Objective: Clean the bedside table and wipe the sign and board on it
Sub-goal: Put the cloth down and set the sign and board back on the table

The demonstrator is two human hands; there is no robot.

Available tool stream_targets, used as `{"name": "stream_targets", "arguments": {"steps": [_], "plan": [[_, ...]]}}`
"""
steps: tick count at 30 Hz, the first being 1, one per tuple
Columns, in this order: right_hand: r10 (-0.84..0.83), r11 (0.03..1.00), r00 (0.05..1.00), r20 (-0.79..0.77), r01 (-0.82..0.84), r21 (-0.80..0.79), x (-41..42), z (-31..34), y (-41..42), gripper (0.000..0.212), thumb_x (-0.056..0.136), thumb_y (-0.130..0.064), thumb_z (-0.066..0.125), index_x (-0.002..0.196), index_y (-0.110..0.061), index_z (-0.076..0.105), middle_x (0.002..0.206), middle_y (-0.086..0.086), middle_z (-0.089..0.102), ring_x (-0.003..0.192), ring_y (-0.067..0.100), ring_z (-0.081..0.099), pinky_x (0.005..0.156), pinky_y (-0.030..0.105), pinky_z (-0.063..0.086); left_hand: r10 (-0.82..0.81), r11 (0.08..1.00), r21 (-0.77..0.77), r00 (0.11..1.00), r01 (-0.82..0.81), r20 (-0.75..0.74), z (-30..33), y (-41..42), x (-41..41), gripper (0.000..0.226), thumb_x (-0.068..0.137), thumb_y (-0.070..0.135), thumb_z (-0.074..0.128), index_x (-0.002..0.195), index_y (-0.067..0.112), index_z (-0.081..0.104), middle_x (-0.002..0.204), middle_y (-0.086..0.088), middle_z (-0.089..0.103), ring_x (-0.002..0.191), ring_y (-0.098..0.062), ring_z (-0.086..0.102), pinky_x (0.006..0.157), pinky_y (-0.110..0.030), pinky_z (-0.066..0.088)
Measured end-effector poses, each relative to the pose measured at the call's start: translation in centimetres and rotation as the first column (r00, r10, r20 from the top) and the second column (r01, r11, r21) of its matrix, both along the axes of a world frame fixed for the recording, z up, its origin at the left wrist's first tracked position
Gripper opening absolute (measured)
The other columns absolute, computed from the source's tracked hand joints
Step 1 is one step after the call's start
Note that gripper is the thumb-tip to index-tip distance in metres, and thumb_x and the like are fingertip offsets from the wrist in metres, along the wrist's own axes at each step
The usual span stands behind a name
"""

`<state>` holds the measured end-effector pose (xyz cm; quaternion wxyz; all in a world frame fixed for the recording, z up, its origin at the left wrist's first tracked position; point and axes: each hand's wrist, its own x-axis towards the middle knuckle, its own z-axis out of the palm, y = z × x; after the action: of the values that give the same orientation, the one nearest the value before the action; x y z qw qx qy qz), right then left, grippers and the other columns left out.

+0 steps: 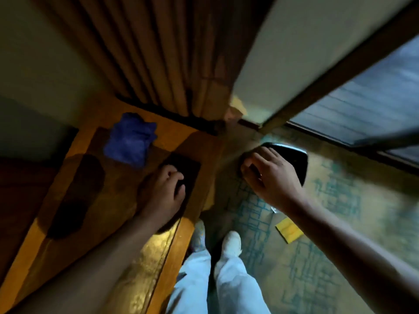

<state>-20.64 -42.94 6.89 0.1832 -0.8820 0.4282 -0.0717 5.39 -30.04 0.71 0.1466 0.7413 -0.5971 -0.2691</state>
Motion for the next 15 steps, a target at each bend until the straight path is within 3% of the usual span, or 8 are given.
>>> {"name": "stream_targets", "arguments": {"steps": [2, 6, 11, 15], "plan": [[-0.140, 0.990, 0.990, -0.023, 0.140, 0.022, -5.5, 0.0, 1.8, 0.014, 0.089, -0.025, 0.060, 0.098, -0.017, 0.066, 0.102, 0.004, 0.063, 0.097, 0.029, 0.060, 0.080, 0.039, 0.050, -0.103, 0.995, -0.010, 0.994, 0.104, 0.023, 1.1, -1.9, -4.0, 0.031, 0.086, 0.029, 0.054, 0.109, 0.014, 0.067, 0.124, -0.008, 0.057, 0.106, -0.033, 0.058, 0.088, -0.044, 0.051], [-0.441, 0.896, 0.894, -0.086, 0.444, 0.016, -15.6, -1.2, 6.8, 0.039, 0.091, -0.034, 0.059, 0.124, -0.014, 0.062, 0.132, 0.007, 0.059, 0.121, 0.027, 0.052, 0.101, 0.040, 0.046, -0.404, 0.915, 0.039, 0.904, 0.403, 0.141, 1.2, -4.9, -11.4, 0.048, 0.087, 0.033, 0.063, 0.133, 0.019, 0.059, 0.150, -0.009, 0.046, 0.129, -0.032, 0.048, 0.100, -0.046, 0.045], [-0.714, 0.642, 0.655, -0.247, 0.753, 0.142, -25.8, -6.3, 13.4, 0.068, 0.087, -0.052, 0.056, 0.144, -0.017, 0.046, 0.152, 0.015, 0.041, 0.139, 0.033, 0.039, 0.112, 0.045, 0.037, -0.676, 0.737, 0.171, 0.708, 0.654, 0.207, -0.2, -7.6, -20.3, 0.062, 0.096, 0.046, 0.054, 0.151, 0.022, 0.038, 0.164, -0.007, 0.021, 0.142, -0.029, 0.036, 0.112, -0.044, 0.037], [-0.765, 0.470, 0.507, -0.396, 0.861, 0.194, -32.3, -11.2, 19.1, 0.078, 0.088, -0.058, 0.059, 0.151, -0.019, 0.035, 0.159, 0.014, 0.030, 0.145, 0.034, 0.029, 0.111, 0.051, 0.036, -0.792, 0.604, 0.183, 0.560, 0.775, 0.242, -2.3, -7.6, -27.2, 0.062, 0.094, 0.043, 0.058, 0.148, 0.017, 0.044, 0.162, -0.011, 0.029, 0.142, -0.030, 0.037, 0.114, -0.043, 0.035]]}}
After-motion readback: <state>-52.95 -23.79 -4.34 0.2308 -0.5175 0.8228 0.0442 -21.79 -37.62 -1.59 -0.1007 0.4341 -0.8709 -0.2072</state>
